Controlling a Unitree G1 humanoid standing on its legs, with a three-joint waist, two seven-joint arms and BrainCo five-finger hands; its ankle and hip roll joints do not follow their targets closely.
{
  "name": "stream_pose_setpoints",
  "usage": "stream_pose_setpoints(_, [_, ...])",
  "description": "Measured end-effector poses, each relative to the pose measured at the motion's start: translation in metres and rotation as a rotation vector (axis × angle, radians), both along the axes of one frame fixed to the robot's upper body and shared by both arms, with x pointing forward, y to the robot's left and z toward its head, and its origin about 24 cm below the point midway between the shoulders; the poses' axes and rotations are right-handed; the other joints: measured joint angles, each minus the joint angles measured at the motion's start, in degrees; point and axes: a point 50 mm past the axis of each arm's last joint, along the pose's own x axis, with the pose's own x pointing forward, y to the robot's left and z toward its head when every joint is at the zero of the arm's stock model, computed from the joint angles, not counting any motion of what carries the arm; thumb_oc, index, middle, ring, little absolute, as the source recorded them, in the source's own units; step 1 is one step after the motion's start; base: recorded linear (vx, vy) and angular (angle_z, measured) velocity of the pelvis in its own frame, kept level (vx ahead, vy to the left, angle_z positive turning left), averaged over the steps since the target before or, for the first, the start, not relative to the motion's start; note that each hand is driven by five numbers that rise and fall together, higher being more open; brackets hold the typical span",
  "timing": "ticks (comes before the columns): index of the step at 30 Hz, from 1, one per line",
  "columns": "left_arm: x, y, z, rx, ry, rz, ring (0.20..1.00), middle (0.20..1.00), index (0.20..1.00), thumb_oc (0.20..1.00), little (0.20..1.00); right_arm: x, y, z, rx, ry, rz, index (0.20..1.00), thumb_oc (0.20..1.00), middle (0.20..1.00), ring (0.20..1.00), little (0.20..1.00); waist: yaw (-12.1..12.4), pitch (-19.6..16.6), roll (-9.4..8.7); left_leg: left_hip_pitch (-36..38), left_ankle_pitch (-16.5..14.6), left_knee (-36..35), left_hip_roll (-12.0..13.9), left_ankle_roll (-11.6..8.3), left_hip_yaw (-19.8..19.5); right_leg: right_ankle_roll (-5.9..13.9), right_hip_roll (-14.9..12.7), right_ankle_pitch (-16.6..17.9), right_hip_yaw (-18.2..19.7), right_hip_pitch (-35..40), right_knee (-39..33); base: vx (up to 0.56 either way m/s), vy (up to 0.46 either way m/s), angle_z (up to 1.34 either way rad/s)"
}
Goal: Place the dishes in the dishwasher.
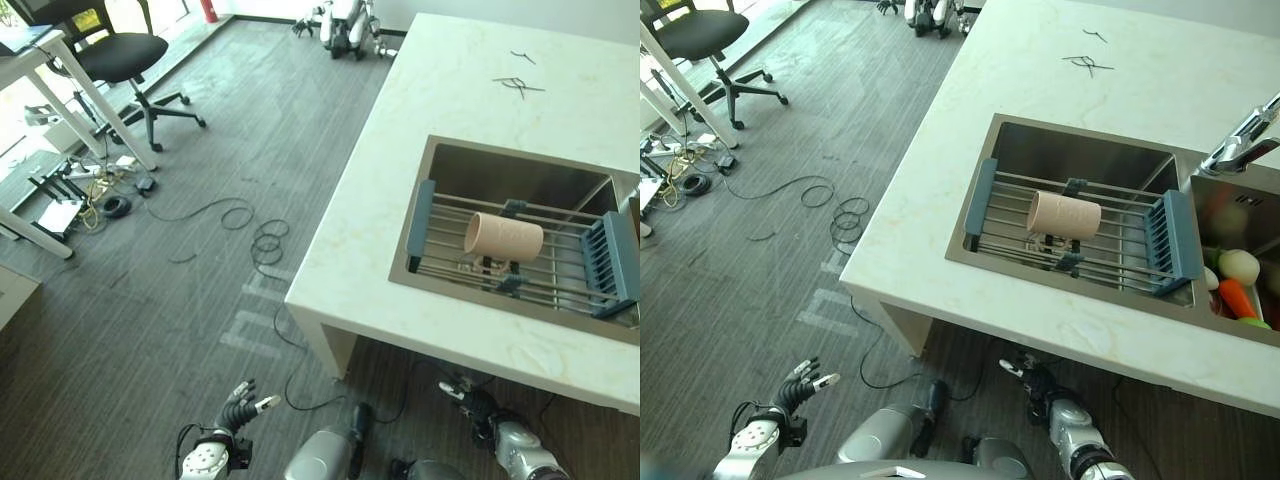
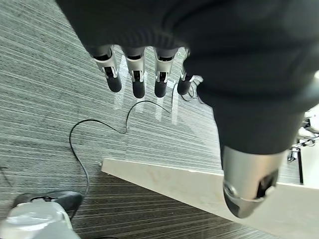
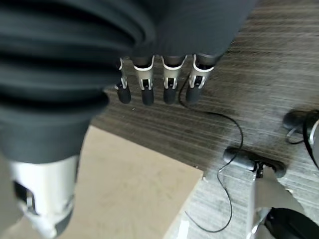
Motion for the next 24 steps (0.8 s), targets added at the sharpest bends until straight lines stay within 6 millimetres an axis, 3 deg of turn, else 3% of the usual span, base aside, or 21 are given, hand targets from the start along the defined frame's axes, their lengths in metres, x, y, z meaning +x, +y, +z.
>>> stream_pose_setpoints(2, [-0.011, -0.002, -0.009, -0.003, 0.041, 0.030, 1.000, 1.000, 1.000, 1.000, 1.000, 0.008, -0.001, 0.005, -0.006, -0.032, 0.003, 1.000, 1.000, 1.000, 1.000, 1.000, 0.4, 0.5, 1.23, 1.3, -0.2, -1.0, 2.0, 0.81, 1.0, 0.78, -0.8, 0.1, -1.3, -1.5, 4.6, 0.02, -0.130, -0.42])
stream_pose_setpoints(3, [-0.023, -0.006, -0.017, -0.012, 0.085, 0.051, 1.000, 1.000, 1.000, 1.000, 1.000, 0.011, -0.002, 0.007, -0.013, -0.047, 0.006, 1.000, 1.000, 1.000, 1.000, 1.000, 0.0, 0.4, 2.59, 1.8, -0.5, -0.9, 2.4, 0.74, 1.4, 0.98, -4.1, 0.0, -2.2, -2.0, 6.7, -0.01, -0.266, -0.39])
stream_pose_setpoints(4, [-0.025, -0.006, -0.017, -0.010, 0.083, 0.055, 1.000, 1.000, 1.000, 1.000, 1.000, 0.011, -0.003, 0.007, -0.015, -0.048, 0.008, 1.000, 1.000, 1.000, 1.000, 1.000, 0.2, 0.3, 2.63, 1.9, -0.5, -1.0, 2.4, 0.64, 1.6, 1.21, -6.9, 0.3, -1.9, -2.4, 5.9, -0.02, -0.348, -0.48])
stream_pose_setpoints(5, [-0.020, -0.004, -0.017, -0.001, 0.073, 0.069, 1.000, 1.000, 1.000, 1.000, 1.000, 0.012, -0.002, 0.007, -0.019, -0.048, 0.016, 1.000, 1.000, 1.000, 1.000, 1.000, 1.7, -0.1, 1.47, 2.0, -0.9, -3.9, 2.4, -2.71, 2.5, 1.84, -11.8, 0.9, -0.1, -6.2, 6.1, -0.02, -0.509, -0.27])
stream_pose_setpoints(6, [-0.019, -0.002, -0.017, 0.007, 0.074, 0.092, 1.000, 1.000, 1.000, 1.000, 1.000, 0.015, 0.001, 0.009, -0.023, -0.066, 0.034, 1.000, 1.000, 1.000, 1.000, 1.000, 0.2, 0.1, 0.27, -1.5, -3.4, 7.0, 0.2, -2.16, 1.8, 6.37, -17.0, 1.8, 2.1, -9.8, 6.0, 0.02, -0.476, -0.46])
stream_pose_setpoints(7, [-0.015, -0.004, -0.017, 0.003, 0.064, 0.097, 1.000, 1.000, 1.000, 1.000, 1.000, 0.016, -0.003, 0.011, -0.044, -0.081, 0.050, 1.000, 1.000, 1.000, 1.000, 1.000, 0.5, 0.8, 1.43, -0.8, -8.6, 9.5, 1.2, -1.81, -1.1, 9.13, -19.5, 1.8, 5.6, -12.2, 7.6, 0.04, -0.511, -0.10])
stream_pose_setpoints(8, [-0.010, -0.003, -0.015, 0.014, 0.049, 0.104, 1.000, 1.000, 1.000, 1.000, 1.000, 0.010, -0.004, 0.007, -0.055, -0.050, 0.055, 1.000, 1.000, 1.000, 1.000, 1.000, 0.9, 0.9, 1.30, -1.1, -8.8, 9.8, 1.5, -3.05, -0.9, 10.82, -20.8, 3.3, 8.6, -14.2, 8.0, 0.07, -0.435, -0.10])
stream_pose_setpoints(9, [0.000, -0.002, -0.008, 0.021, -0.013, 0.110, 1.000, 1.000, 1.000, 1.000, 1.000, -0.003, -0.003, -0.001, -0.059, -0.003, 0.064, 1.000, 1.000, 1.000, 1.000, 1.000, 1.2, 0.9, 1.05, -1.5, -8.7, 10.1, 3.4, -3.67, -1.6, 9.57, -21.1, 5.1, 9.1, -15.1, 6.7, 0.12, -0.606, 0.23])
stream_pose_setpoints(11, [0.005, 0.002, 0.000, 0.030, -0.070, 0.120, 1.000, 1.000, 1.000, 1.000, 1.000, -0.017, -0.002, -0.008, -0.052, 0.045, 0.060, 1.000, 1.000, 1.000, 1.000, 1.000, 1.4, 0.1, -0.68, -2.1, -8.9, 9.8, 6.6, -5.89, -3.2, 9.90, -18.4, 5.2, 6.8, -14.8, 8.3, 0.13, -0.584, 0.29])
stream_pose_setpoints(12, [-0.001, 0.008, 0.001, 0.044, -0.075, 0.176, 1.000, 1.000, 1.000, 1.000, 1.000, -0.023, -0.003, -0.012, -0.051, 0.075, 0.056, 1.000, 1.000, 1.000, 1.000, 1.000, 2.1, -0.8, -2.39, -2.2, -8.2, 8.9, 8.3, -7.70, -3.8, 9.21, -16.1, 5.1, 3.7, -13.7, 8.4, 0.09, -0.431, 0.15])
stream_pose_setpoints(13, [-0.008, 0.003, -0.004, 0.021, -0.067, 0.223, 1.000, 1.000, 1.000, 1.000, 1.000, -0.027, -0.012, -0.012, -0.075, 0.099, 0.047, 1.000, 1.000, 1.000, 1.000, 1.000, 2.5, -1.4, -1.06, -0.5, -7.4, 6.0, 12.2, -6.70, -4.4, 7.02, -12.5, 4.5, 1.3, -13.1, 7.9, 0.07, -0.454, -0.03])
stream_pose_setpoints(14, [-0.016, 0.004, -0.006, 0.019, -0.050, 0.244, 1.000, 1.000, 1.000, 1.000, 1.000, -0.028, -0.014, -0.013, -0.079, 0.107, 0.045, 1.000, 1.000, 1.000, 1.000, 1.000, 2.7, -1.5, -1.00, 0.8, -6.2, 3.7, 14.0, -5.36, -4.5, 5.54, -10.8, 3.9, 0.7, -13.1, 8.2, 0.05, -0.396, 0.12])
stream_pose_setpoints(15, [-0.023, 0.007, -0.007, 0.031, -0.039, 0.276, 1.000, 1.000, 1.000, 1.000, 1.000, -0.029, -0.019, -0.012, -0.092, 0.112, 0.041, 1.000, 1.000, 1.000, 1.000, 1.000, 2.1, -1.8, -0.57, 1.2, -2.7, 1.5, 16.7, -4.62, -4.3, 2.82, -8.2, 2.3, -1.5, -13.7, 9.9, 0.03, -0.340, 0.23])
stream_pose_setpoints(16, [-0.023, 0.008, -0.007, 0.038, -0.043, 0.287, 1.000, 1.000, 1.000, 1.000, 1.000, -0.031, -0.024, -0.012, -0.105, 0.123, 0.034, 1.000, 1.000, 1.000, 1.000, 1.000, 2.0, -1.7, -0.95, 0.2, 1.6, 1.2, 17.7, -5.10, -3.7, 0.79, -7.5, 1.1, -2.1, -14.5, 10.9, 0.02, -0.222, 0.30])
stream_pose_setpoints(17, [-0.021, 0.007, -0.006, 0.035, -0.047, 0.289, 1.000, 1.000, 1.000, 1.000, 1.000, -0.036, -0.028, -0.013, -0.111, 0.134, 0.020, 1.000, 1.000, 1.000, 1.000, 1.000, 2.2, -1.8, -1.38, -0.9, 6.2, 2.1, 17.6, -5.28, -3.0, -1.02, -7.2, 0.9, -2.3, -14.8, 10.8, 0.04, -0.161, 0.18])
stream_pose_setpoints(18, [-0.020, 0.006, -0.005, 0.034, -0.056, 0.286, 1.000, 1.000, 1.000, 1.000, 1.000, -0.038, -0.034, -0.012, -0.114, 0.134, -0.005, 1.000, 1.000, 1.000, 1.000, 1.000, 2.5, -1.9, -1.33, -2.2, 7.9, 3.4, 16.9, -6.42, -1.9, -1.74, -7.5, 0.8, -2.8, -14.7, 10.5, 0.04, -0.051, 0.27])
stream_pose_setpoints(19, [-0.014, 0.005, -0.002, 0.031, -0.080, 0.284, 1.000, 1.000, 1.000, 1.000, 1.000, -0.047, -0.042, -0.014, -0.127, 0.159, -0.037, 1.000, 1.000, 1.000, 1.000, 1.000, 2.1, -1.8, -1.24, -3.4, 5.9, 5.2, 15.0, -8.65, -0.2, -2.21, -7.8, 1.4, -4.1, -13.6, 9.2, 0.08, 0.002, 0.54])
stream_pose_setpoints(20, [-0.007, 0.006, 0.004, 0.034, -0.122, 0.286, 1.000, 1.000, 1.000, 1.000, 1.000, -0.057, -0.049, -0.016, -0.141, 0.197, -0.060, 1.000, 1.000, 1.000, 1.000, 1.000, 1.1, -2.3, -0.18, -3.7, 4.6, 5.3, 12.3, -9.46, 1.6, -2.24, -7.3, 2.2, -5.5, -12.4, 6.8, 0.11, 0.066, 0.55])
stream_pose_setpoints(22, [0.003, 0.009, 0.015, 0.046, -0.197, 0.311, 1.000, 1.000, 1.000, 1.000, 1.000, -0.053, -0.053, -0.014, -0.147, 0.196, -0.077, 1.000, 1.000, 1.000, 1.000, 1.000, 1.1, -2.5, 1.88, -3.7, 3.1, 4.8, 7.5, -9.90, -0.2, -2.75, -5.1, 3.6, -5.4, -11.9, 3.8, 0.16, 0.145, 0.00])
stream_pose_setpoints(24, [0.006, 0.017, 0.022, 0.068, -0.241, 0.366, 1.000, 1.000, 1.000, 1.000, 1.000, -0.049, -0.057, -0.012, -0.136, 0.188, -0.123, 1.000, 1.000, 1.000, 1.000, 1.000, 0.9, -2.5, 2.64, -3.5, 3.1, 2.9, 6.8, -9.87, -0.5, -2.66, -3.5, 4.5, -5.3, -11.0, 1.6, 0.16, 0.174, -0.29])
